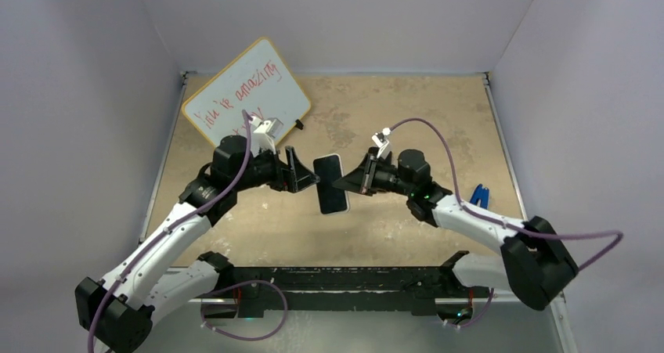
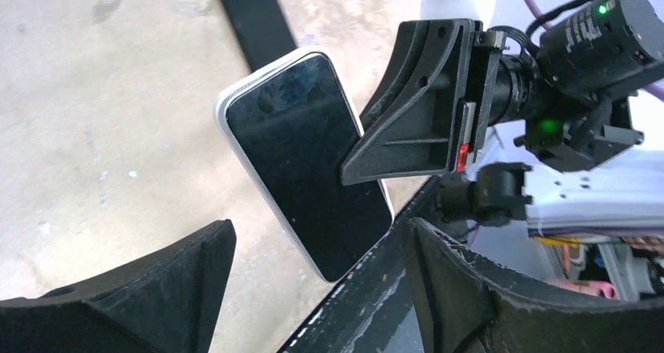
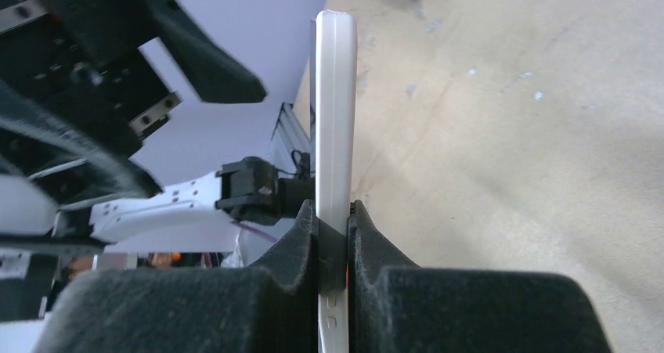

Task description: Put the phone into the phone case

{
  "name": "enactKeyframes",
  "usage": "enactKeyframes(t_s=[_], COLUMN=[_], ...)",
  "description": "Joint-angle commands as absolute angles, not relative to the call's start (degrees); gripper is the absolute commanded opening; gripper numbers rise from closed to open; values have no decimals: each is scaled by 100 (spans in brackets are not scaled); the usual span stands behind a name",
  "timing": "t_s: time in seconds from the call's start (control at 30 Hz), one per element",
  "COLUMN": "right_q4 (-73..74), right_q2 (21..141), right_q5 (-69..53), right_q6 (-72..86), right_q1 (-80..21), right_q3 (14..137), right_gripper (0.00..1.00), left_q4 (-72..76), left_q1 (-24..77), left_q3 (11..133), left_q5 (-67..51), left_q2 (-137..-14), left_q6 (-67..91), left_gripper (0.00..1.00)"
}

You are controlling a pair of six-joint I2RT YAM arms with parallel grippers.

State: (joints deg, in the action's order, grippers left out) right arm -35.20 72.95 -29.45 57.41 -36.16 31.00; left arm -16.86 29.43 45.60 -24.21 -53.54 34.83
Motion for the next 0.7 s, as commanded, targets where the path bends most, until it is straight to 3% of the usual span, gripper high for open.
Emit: enactKeyframes(t_s=[0.0, 0.17, 0.4, 0.53, 0.67], right_q4=[-3205, -3558, -5307, -6052, -5963], right_q2=[6447, 5972, 5931, 5958, 5957], right_q5=[-3626, -4047, -4584, -4561, -4601], right_q6=[5289, 5351, 6393, 6842, 6890], right_q1=[-3621, -3624, -3622, -3623, -3625], right_q3=[3582, 3569, 3265, 3050, 3004], right_gripper=[0, 0, 0, 0, 0], left_q4=[-967, -334, 1266, 3413, 3868], left_q1=[2961, 2960, 2955, 2962, 2960], left_q3=[4421, 4409, 3911, 3301, 3082], left_q5=[-3249, -3840, -4108, -4674, -4679], left_q2=[-5162, -5112, -4905, -5071, -5080], left_q6=[3723, 4070, 4906, 6098, 6278], left_gripper=[80, 82, 87, 83, 78])
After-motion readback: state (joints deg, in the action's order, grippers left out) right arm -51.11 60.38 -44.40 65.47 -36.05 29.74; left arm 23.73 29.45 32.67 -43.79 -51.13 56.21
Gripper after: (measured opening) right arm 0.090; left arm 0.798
